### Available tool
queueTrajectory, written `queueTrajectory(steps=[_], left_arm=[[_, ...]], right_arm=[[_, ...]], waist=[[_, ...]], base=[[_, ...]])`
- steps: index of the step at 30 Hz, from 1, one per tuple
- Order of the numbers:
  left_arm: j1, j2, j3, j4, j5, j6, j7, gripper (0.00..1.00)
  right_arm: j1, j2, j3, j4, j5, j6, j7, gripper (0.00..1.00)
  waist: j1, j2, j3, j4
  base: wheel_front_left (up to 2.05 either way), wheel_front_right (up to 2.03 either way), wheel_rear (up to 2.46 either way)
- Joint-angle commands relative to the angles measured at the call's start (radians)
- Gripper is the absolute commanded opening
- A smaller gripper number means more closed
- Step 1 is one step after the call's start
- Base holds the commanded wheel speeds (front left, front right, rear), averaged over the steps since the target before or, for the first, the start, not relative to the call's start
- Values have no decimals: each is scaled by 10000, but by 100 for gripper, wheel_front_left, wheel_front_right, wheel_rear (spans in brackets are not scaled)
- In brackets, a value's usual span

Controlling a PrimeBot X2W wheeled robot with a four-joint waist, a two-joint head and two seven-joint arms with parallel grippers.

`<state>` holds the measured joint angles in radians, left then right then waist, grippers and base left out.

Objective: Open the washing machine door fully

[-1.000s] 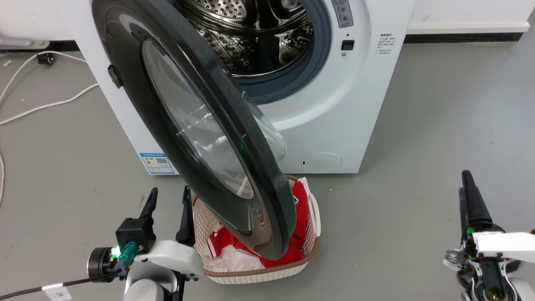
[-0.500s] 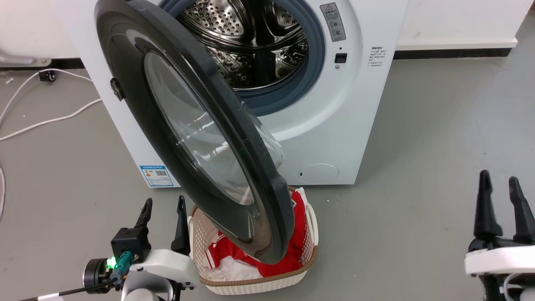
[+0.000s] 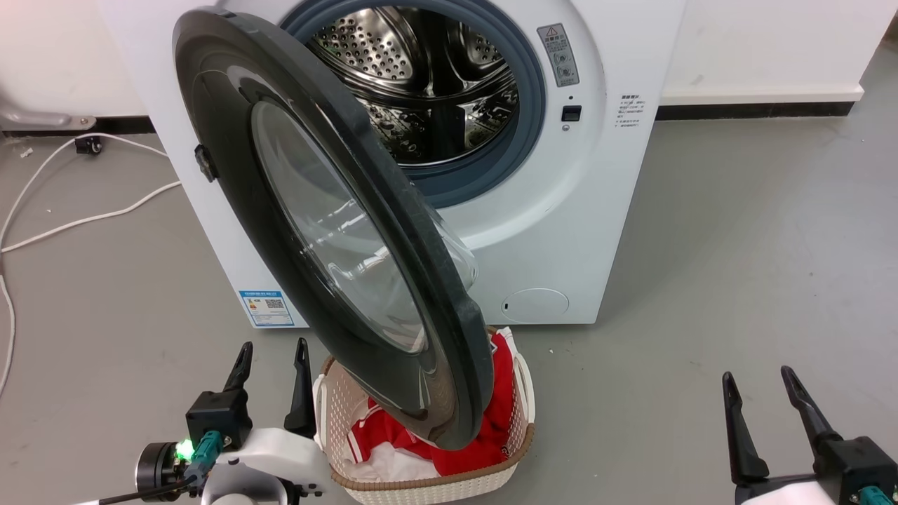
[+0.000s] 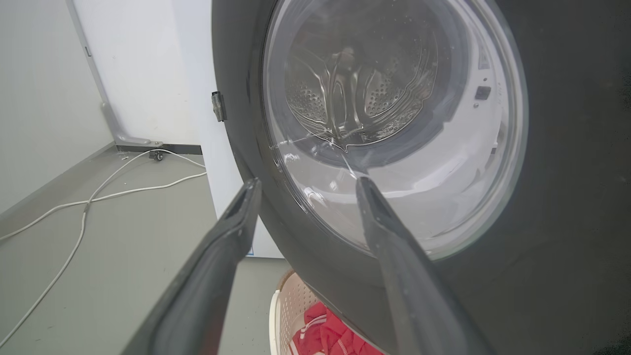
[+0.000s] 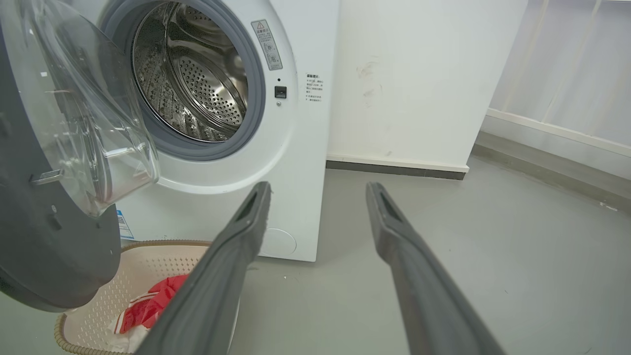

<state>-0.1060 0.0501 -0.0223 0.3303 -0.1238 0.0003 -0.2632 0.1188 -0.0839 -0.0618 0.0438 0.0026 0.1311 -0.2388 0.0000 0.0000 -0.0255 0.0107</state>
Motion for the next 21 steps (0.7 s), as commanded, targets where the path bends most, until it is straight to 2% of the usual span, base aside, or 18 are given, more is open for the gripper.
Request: queueTrajectory(steps=[1,17,18,19,20,21], left_arm=[[145,7,52,6,73,-44,-22,100],[362,17,73,47,180,-144,-22,100],[364,16,35,72,199,-161,-22,75],[352,15,18,82,204,-170,-22,14],[338,18,8,91,234,-175,-22,0],[324,18,1,96,244,-170,-22,0]], right_arm=[[131,61,0,116,-72,-7,-68,100],[-33,270,-66,243,154,-7,-213,100],[-32,275,-70,242,155,-7,-213,100],[-28,279,-67,241,149,-7,-216,100],[-24,285,-71,243,147,-7,-220,100],[-18,291,-72,251,147,-7,-224,100]], waist=[[0,0,-49,16],[0,0,-149,-27],[0,0,-144,-28],[0,0,-140,-27],[0,0,-137,-29],[0,0,-131,-30]], base=[[0,0,0],[0,0,0],[0,0,0],[0,0,0],[0,0,0],[0,0,0]])
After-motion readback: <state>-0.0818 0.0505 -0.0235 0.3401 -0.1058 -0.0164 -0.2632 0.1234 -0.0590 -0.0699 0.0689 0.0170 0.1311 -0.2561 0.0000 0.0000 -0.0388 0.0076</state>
